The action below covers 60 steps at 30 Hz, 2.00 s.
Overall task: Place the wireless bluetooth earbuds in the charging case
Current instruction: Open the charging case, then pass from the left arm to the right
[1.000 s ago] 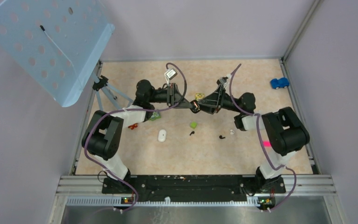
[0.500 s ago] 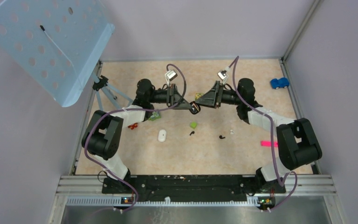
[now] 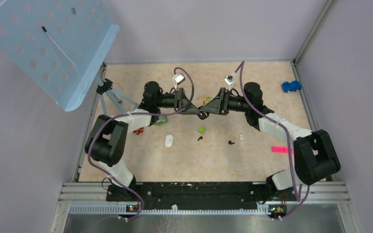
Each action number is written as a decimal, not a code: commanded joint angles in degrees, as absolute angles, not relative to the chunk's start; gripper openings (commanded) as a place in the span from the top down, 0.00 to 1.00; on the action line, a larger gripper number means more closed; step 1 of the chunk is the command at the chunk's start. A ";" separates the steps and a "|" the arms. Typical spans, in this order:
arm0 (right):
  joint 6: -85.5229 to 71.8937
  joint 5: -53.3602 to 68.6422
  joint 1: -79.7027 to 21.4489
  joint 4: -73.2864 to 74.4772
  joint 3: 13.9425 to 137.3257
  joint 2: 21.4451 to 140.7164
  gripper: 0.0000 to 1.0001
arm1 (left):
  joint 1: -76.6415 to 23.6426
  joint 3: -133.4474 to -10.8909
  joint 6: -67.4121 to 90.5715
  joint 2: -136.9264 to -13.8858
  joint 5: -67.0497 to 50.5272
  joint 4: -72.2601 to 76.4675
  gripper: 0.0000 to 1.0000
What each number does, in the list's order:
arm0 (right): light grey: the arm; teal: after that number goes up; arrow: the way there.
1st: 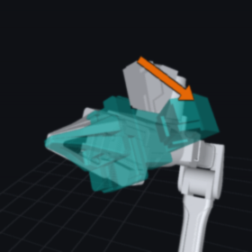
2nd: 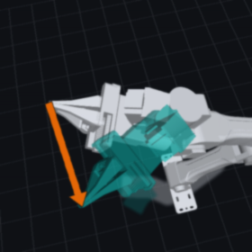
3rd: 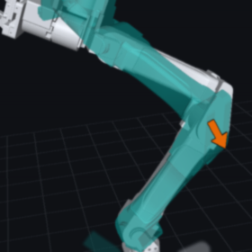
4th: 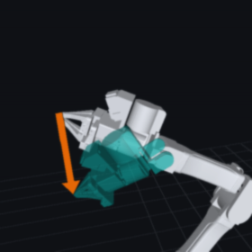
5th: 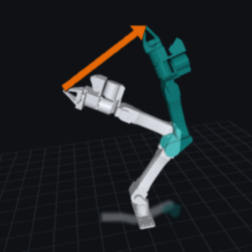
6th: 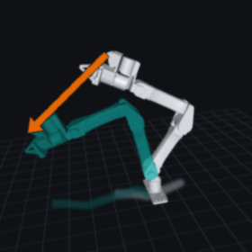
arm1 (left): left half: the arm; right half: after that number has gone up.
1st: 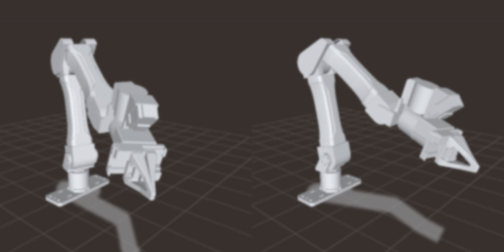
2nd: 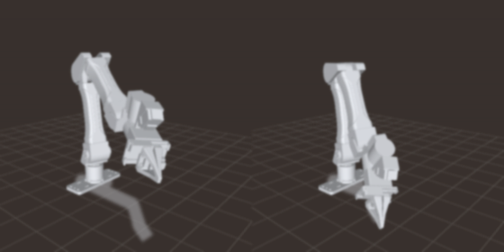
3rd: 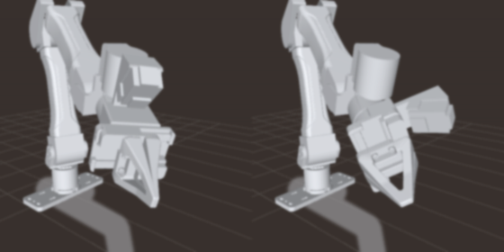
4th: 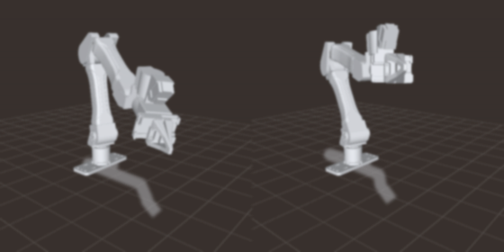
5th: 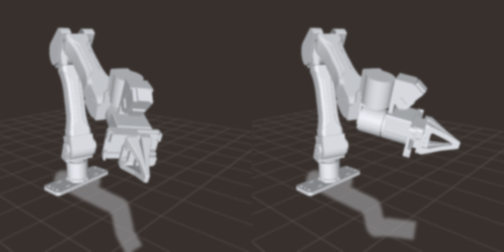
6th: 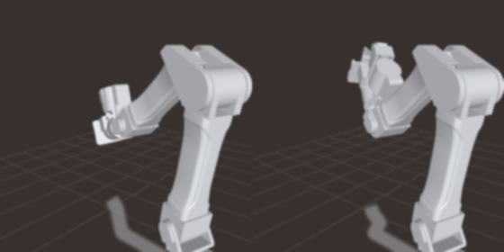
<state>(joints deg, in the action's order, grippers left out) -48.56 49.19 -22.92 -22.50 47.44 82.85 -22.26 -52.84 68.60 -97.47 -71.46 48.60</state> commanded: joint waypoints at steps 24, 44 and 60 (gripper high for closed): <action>-47.21 40.02 -19.88 -15.38 45.39 77.20 0.39 | -21.53 -56.95 52.12 -86.25 -73.77 36.56 1.00; -40.01 47.22 -17.30 -13.64 45.57 63.60 0.36 | -20.85 -63.91 31.91 -83.86 -79.05 12.76 1.00; -49.05 59.57 -21.06 -33.65 46.60 72.04 0.34 | -21.64 -58.62 48.43 -83.54 -81.02 32.05 1.00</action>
<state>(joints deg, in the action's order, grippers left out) -49.74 57.71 -18.65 -28.88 44.66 71.59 -21.17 -58.74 45.91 -85.62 -80.12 25.74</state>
